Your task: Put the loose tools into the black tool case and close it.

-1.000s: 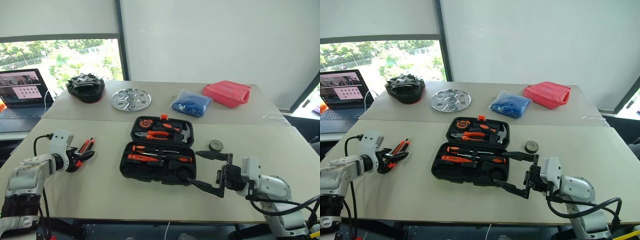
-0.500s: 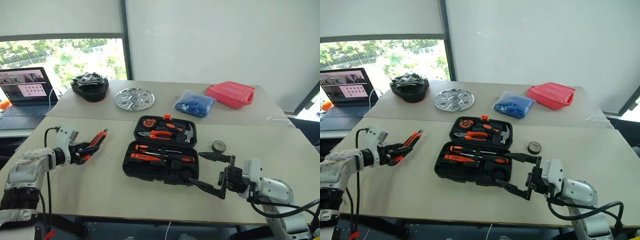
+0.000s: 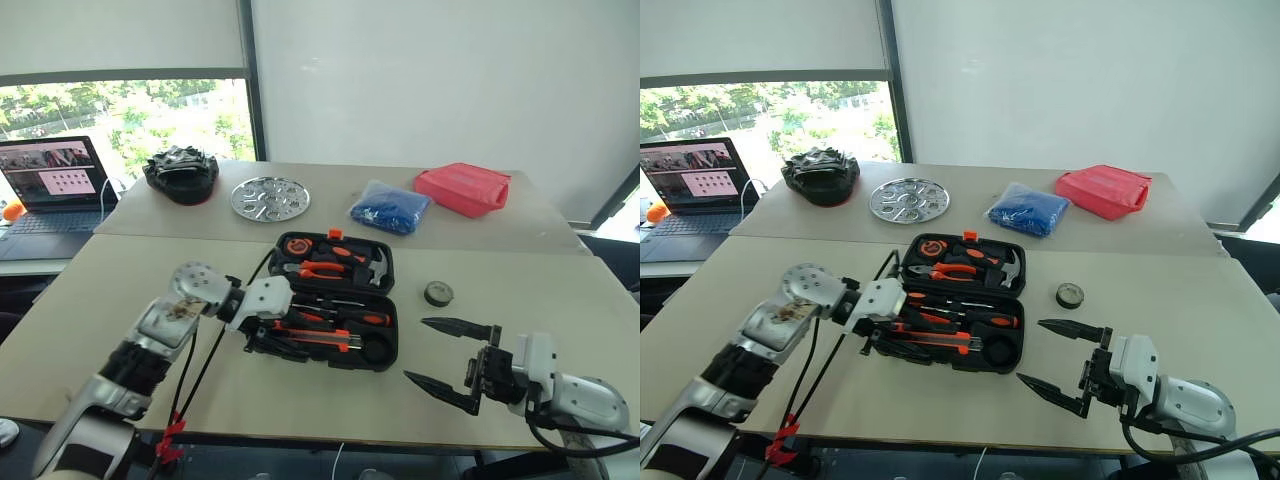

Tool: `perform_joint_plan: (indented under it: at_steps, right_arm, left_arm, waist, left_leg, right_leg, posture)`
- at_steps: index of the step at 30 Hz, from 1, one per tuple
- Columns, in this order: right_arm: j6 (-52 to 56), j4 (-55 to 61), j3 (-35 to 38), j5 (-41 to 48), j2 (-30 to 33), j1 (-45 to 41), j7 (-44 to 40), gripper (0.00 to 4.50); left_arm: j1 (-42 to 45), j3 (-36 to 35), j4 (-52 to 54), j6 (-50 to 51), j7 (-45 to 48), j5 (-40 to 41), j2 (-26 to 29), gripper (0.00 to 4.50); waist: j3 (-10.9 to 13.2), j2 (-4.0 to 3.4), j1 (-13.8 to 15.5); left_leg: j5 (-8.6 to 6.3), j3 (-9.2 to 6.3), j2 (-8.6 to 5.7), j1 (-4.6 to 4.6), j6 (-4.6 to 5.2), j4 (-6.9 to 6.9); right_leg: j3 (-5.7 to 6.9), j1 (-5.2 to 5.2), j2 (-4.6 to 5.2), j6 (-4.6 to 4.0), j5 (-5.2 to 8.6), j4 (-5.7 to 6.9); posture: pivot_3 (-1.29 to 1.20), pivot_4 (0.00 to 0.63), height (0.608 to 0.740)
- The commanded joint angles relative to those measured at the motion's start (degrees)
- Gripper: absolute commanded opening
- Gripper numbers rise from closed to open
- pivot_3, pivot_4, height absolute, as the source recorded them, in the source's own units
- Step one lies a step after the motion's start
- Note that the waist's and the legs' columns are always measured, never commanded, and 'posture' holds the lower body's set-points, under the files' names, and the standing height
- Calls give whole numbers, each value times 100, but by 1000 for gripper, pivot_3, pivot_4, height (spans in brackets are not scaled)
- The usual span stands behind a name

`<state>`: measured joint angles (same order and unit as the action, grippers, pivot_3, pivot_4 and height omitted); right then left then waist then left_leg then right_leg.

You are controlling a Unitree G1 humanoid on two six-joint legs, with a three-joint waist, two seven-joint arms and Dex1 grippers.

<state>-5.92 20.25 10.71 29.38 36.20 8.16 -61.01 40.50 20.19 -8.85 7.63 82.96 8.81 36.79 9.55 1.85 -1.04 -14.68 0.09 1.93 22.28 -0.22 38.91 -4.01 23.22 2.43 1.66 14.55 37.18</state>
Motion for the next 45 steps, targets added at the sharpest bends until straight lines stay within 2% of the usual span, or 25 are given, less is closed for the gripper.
perform_joint_plan:
  at_steps: [1,10,15,24,25,26,30,37,41,44,45]
  right_arm:
    - [-107,380,166,52,-26,144,149,4500]
    - [-101,514,146,20,-28,257,337,4500]
    - [-113,487,92,-20,-46,213,377,4500]
    - [-96,433,55,0,-19,81,363,4500]
    - [-97,425,52,-2,-17,71,358,4500]
    - [-99,420,52,-3,-16,67,353,4500]
    - [-108,401,47,-5,-16,54,342,4500]
    - [-97,336,2,-26,-21,-10,338,4500]
    - [-90,308,-61,-62,-44,-73,352,4500]
    - [-91,300,-76,-70,-50,-90,359,4500]
    - [-97,294,-80,-73,-53,-91,358,4500]
  left_arm:
    - [373,133,-592,-373,-99,-400,-139,1644]
    - [495,255,-1008,-709,349,-680,-32,1644]
    - [442,322,-1098,-783,252,-868,-49,1644]
    - [388,361,-1069,-348,91,-1049,-214,1644]
    - [383,323,-1021,-328,111,-989,-222,2661]
    - [382,304,-986,-318,134,-955,-223,2817]
    - [488,15,-915,-266,-28,-767,-311,4347]
    - [745,-506,-619,28,228,-29,-288,4347]
    - [643,-612,-664,-175,207,-9,-193,3318]
    - [377,-592,-500,-203,278,16,-130,2176]
    - [271,-572,-457,-222,256,19,-137,1934]
  waist:
    - [0,0,-12]
    - [1,-1,20]
    - [0,-1,6]
    - [-4,-9,20]
    - [-6,-11,21]
    - [-6,-12,20]
    - [-6,-12,17]
    - [-5,-12,20]
    - [-5,-13,14]
    - [-5,-13,-4]
    - [-5,-13,0]
  left_leg:
    - [0,0,0,-1,0,0]
    - [0,0,-1,2,0,2]
    - [0,0,0,0,1,1]
    - [0,0,-1,-12,1,3]
    - [0,0,-1,-12,1,3]
    - [0,0,-1,-13,1,3]
    - [-2,0,-1,-7,3,2]
    - [-3,-2,0,4,5,4]
    - [-2,-2,-2,-3,4,7]
    - [-3,-2,-1,-3,5,5]
    - [-3,-2,0,-3,5,4]
  right_leg:
    - [-1,0,0,0,0,1]
    - [1,0,2,2,1,-1]
    - [0,0,1,2,1,-1]
    - [0,-14,2,3,1,1]
    - [0,-14,2,3,1,1]
    - [0,-14,2,4,1,1]
    - [0,-9,2,5,2,-1]
    - [1,0,2,5,3,-1]
    - [0,-7,2,6,2,1]
    - [0,-5,1,5,2,1]
    - [0,-5,1,5,3,1]
  posture:
    - [0,150,740]
    - [0,150,740]
    - [0,150,740]
    - [0,150,740]
    - [0,150,740]
    - [0,150,740]
    - [0,150,740]
    - [0,150,740]
    - [0,150,740]
    - [0,150,740]
    - [0,150,740]
